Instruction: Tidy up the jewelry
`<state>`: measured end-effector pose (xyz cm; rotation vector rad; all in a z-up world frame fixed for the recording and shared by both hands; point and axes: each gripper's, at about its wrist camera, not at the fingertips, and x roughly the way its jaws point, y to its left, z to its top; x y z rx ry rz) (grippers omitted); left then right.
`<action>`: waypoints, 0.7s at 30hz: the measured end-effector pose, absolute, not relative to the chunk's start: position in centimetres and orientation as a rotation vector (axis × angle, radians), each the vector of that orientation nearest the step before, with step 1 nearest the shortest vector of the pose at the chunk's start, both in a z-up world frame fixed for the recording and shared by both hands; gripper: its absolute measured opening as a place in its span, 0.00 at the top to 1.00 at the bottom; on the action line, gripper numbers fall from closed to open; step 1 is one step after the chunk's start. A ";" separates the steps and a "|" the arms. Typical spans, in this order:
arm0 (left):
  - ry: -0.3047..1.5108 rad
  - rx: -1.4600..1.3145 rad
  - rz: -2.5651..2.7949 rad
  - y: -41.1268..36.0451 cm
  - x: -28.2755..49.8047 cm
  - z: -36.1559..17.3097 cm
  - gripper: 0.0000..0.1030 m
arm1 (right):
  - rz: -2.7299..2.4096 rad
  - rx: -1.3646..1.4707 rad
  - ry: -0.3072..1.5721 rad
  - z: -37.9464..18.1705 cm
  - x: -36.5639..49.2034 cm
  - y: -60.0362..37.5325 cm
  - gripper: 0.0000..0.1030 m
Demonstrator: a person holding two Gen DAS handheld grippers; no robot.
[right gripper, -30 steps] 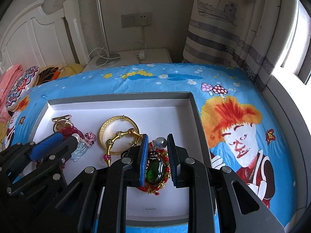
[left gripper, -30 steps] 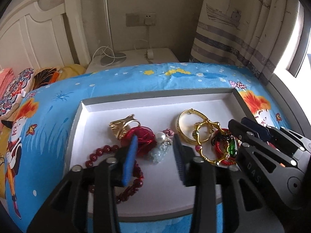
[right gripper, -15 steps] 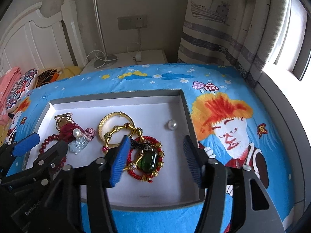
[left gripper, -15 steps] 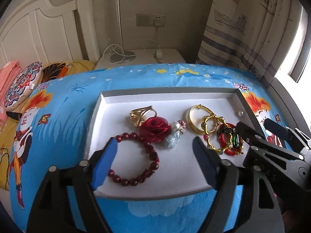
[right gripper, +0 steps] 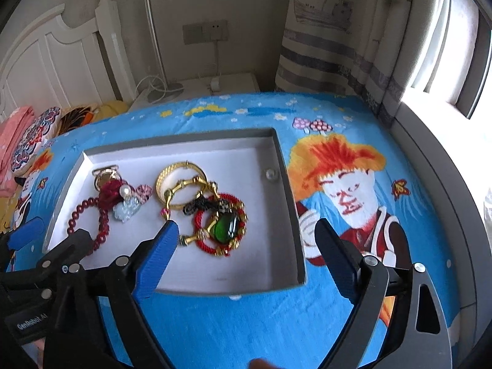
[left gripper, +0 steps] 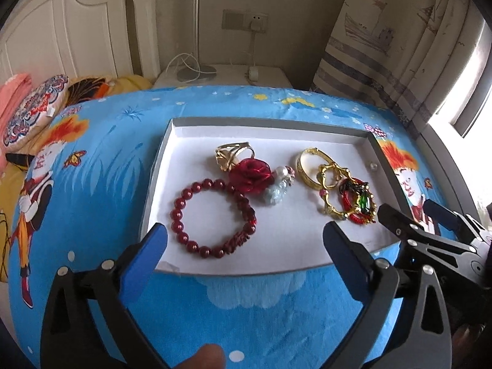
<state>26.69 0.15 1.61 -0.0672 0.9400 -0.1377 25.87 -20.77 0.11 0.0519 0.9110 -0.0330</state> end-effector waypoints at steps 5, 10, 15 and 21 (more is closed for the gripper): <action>0.941 -0.048 -0.141 0.1 26.2 1.9 0.05 | -0.026 0.061 0.927 0.2 25.3 -21.3 0.18; 0.946 -0.054 -0.157 0.2 26.2 2.1 0.05 | -0.036 0.043 0.917 1.0 24.8 -21.8 0.18; 0.948 -0.029 -0.158 -0.1 26.5 2.6 0.05 | -0.013 0.072 0.941 1.2 24.9 -22.3 0.18; 0.943 -0.020 -0.142 -0.3 26.8 3.0 0.05 | 0.008 0.071 0.981 0.9 25.2 -22.1 0.18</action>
